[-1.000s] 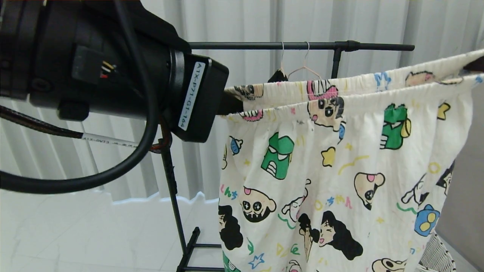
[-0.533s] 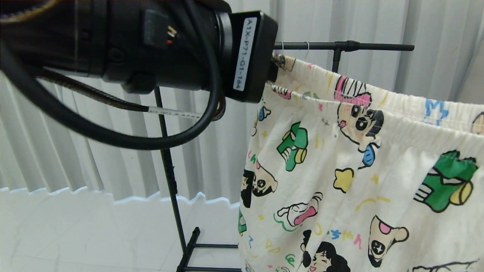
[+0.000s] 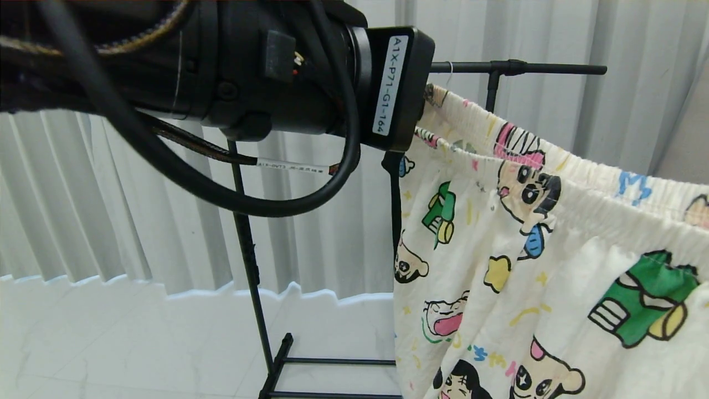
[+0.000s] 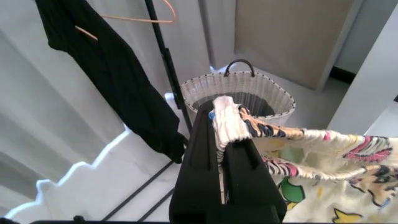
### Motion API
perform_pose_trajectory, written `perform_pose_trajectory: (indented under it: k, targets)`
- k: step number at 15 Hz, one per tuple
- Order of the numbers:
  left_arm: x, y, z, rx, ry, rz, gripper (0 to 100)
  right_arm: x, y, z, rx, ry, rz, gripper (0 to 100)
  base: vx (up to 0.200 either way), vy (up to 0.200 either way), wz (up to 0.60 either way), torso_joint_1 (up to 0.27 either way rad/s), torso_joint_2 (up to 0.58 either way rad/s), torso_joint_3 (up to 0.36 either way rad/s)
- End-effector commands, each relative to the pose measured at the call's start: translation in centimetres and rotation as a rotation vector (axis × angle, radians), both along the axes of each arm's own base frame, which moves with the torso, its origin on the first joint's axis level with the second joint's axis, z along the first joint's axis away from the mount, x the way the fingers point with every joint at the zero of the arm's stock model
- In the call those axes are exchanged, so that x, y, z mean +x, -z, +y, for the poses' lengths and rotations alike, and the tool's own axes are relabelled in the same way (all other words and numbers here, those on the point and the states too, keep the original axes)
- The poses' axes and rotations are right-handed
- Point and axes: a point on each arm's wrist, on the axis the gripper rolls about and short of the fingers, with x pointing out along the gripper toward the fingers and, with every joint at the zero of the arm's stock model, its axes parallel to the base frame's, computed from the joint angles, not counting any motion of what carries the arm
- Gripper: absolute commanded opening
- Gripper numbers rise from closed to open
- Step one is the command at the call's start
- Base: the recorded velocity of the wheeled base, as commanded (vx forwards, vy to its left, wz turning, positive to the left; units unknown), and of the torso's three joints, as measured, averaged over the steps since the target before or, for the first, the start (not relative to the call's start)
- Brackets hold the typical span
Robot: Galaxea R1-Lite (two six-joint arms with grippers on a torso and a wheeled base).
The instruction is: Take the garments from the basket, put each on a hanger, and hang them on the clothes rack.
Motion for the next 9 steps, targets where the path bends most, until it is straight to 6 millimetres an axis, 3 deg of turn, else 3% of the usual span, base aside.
perform_pose_trajectory:
  k: [1,2,4,9]
  targets:
    - [-1.6,0.0,2.1,0.091,-0.001,0.068,0,1.1,0.9,0.4,-0.070,0.155,-0.049,0,0.000,0.000,0.00,0.000,0.00,0.000]
    - [-2.9,0.1,3.7,0.161,0.005,0.123,0,2.1,1.3,0.9,-0.094,0.267,-0.105,0,0.000,0.000,0.00,0.000,0.00,0.000]
    - [-5.2,0.2,5.9,0.221,0.016,0.209,0,3.7,1.4,2.8,0.006,0.319,-0.181,0,0.000,0.000,0.00,0.000,0.00,0.000]
    - [-9.9,-1.1,9.1,0.046,0.272,0.473,0,8.3,1.1,8.9,0.192,0.241,-0.252,0,0.000,0.000,0.00,0.000,0.00,0.000]
